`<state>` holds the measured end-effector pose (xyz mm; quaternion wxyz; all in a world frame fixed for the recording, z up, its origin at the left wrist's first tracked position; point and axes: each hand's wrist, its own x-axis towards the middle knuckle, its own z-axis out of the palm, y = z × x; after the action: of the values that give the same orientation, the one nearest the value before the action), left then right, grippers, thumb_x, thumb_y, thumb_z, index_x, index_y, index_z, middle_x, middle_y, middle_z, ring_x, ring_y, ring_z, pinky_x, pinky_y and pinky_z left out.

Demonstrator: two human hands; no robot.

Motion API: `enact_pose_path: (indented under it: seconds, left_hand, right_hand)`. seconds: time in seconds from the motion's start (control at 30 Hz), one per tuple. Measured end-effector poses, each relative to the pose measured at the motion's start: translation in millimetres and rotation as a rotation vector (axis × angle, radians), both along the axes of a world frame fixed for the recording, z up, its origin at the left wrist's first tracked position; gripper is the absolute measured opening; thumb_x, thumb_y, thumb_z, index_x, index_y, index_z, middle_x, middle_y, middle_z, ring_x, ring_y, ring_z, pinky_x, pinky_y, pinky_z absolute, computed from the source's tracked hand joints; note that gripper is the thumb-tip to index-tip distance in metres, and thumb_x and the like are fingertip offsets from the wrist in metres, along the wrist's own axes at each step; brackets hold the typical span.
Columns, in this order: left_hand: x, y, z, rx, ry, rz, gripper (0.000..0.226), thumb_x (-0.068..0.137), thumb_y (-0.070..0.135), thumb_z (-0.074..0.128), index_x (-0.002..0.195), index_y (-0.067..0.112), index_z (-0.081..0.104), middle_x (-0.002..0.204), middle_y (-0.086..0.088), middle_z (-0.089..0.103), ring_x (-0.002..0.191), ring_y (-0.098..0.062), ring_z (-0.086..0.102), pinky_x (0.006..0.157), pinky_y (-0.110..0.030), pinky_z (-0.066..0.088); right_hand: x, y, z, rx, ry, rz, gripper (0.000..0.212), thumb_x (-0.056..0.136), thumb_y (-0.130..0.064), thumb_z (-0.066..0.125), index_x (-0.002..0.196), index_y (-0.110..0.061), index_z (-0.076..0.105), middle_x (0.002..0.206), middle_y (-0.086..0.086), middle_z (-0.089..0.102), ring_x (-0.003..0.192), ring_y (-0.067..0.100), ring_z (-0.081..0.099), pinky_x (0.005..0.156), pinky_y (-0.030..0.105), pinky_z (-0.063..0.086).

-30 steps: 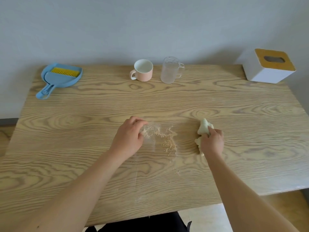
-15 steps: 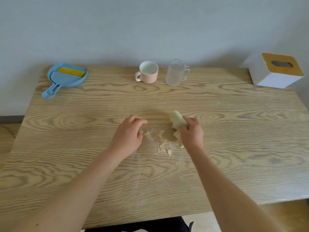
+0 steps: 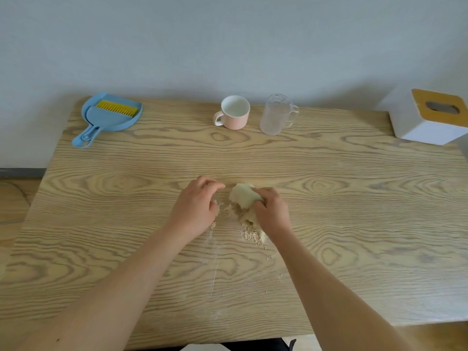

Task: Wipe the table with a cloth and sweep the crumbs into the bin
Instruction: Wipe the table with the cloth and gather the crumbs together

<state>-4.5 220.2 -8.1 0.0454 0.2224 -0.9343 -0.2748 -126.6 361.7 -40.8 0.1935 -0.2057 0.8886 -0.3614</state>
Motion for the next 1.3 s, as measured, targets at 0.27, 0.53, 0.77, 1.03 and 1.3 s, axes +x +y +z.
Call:
enact_pose_path:
  seconds: [0.27,0.53,0.77,1.03,1.3]
  left_hand:
    - [-14,15,3,0.04,0.052,-0.038,0.039,0.09,0.007,0.053,0.126,0.02,0.054,0.125,0.006,0.046,0.114,-0.011,0.044,0.098,-0.025,0.036]
    - [-22,56,-7,0.052,0.058,-0.163,0.042,0.088,0.006,0.053,0.127,0.02,0.054,0.125,0.005,0.046,0.112,-0.011,0.046,0.097,-0.023,0.036]
    - [-11,54,-12,0.032,0.035,-0.147,0.041,0.088,0.006,0.054,0.126,0.021,0.055,0.126,0.005,0.046,0.12,-0.012,0.042,0.099,-0.019,0.025]
    - [-5,70,-7,0.076,0.052,-0.124,0.039,0.088,0.005,0.054,0.124,0.02,0.056,0.125,0.006,0.046,0.118,-0.011,0.042,0.097,-0.018,0.027]
    - [11,66,6,0.044,0.079,-0.024,0.039,0.087,0.004,0.053,0.123,0.02,0.057,0.124,0.004,0.047,0.118,-0.012,0.043,0.096,-0.019,0.029]
  right_hand:
    - [-37,62,33,-0.043,0.1,-0.341,0.036,0.082,-0.004,0.048,0.11,-0.016,0.067,0.103,-0.002,0.062,0.086,0.02,0.059,0.074,0.032,0.047]
    - [-42,170,12,0.153,0.221,-0.643,0.044,0.084,-0.002,0.049,0.127,-0.011,0.056,0.126,0.004,0.051,0.111,0.023,0.05,0.087,0.03,0.039]
    - [-38,166,-10,0.49,0.138,-0.466,0.059,0.078,-0.014,0.063,0.134,-0.016,0.047,0.134,0.005,0.042,0.116,0.029,0.039,0.094,0.038,0.038]
    - [25,99,-6,0.078,0.069,-0.233,0.048,0.08,-0.002,0.047,0.122,-0.018,0.061,0.121,-0.005,0.057,0.11,0.017,0.05,0.092,0.031,0.043]
    - [-11,163,7,0.115,0.28,-0.566,0.047,0.079,-0.006,0.05,0.123,-0.022,0.059,0.116,-0.001,0.056,0.1,0.024,0.055,0.076,0.037,0.048]
